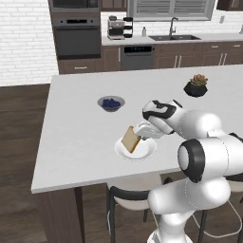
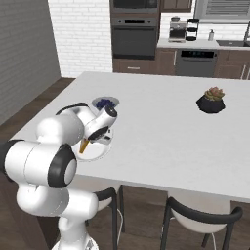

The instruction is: Start the toaster. Once the lever pops up, take the bread to the plate on the dining counter.

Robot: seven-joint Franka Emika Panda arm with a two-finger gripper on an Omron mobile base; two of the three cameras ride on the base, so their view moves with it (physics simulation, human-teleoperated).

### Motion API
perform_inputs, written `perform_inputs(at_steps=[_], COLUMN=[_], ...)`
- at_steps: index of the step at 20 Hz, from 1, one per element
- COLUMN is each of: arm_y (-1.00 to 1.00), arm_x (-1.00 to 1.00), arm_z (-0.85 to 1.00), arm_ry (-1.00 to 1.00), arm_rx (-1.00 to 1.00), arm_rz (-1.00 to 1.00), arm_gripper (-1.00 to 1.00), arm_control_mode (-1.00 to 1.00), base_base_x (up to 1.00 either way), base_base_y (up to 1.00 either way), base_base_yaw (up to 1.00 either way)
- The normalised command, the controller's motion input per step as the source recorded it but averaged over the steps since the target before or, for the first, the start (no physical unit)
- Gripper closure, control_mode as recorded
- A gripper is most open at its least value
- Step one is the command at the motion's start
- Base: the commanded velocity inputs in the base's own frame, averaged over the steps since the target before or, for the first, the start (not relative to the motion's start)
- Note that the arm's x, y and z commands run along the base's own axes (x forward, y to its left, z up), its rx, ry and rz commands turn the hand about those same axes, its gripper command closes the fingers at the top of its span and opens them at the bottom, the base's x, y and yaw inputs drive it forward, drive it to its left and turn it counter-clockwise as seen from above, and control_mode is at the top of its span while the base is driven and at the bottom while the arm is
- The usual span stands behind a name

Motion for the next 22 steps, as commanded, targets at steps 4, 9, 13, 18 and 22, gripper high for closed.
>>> perform_inputs(at_steps=[4,9,13,18,22], arm_y=[0.00,-0.07,-0.14,-0.12,-0.02], arm_x=[0.01,0.00,0.00,0.00,0.00], arm_z=[-0.09,-0.06,-0.09,-0.06,-0.01], arm_ry=[-0.03,0.00,0.00,0.00,0.00], arm_rx=[0.00,0.00,0.00,0.00,0.00], arm_rz=[0.00,0.00,0.00,0.00,0.00], arm_gripper=[1.00,1.00,1.00,-1.00,-1.00], arm_control_mode=[-1.00,-1.00,-1.00,-1.00,-1.00], base_base_x=[0.00,0.00,0.00,0.00,0.00], base_base_y=[0.00,0.00,0.00,0.00,0.00], base_base_yaw=[0.00,0.00,0.00,0.00,0.00])
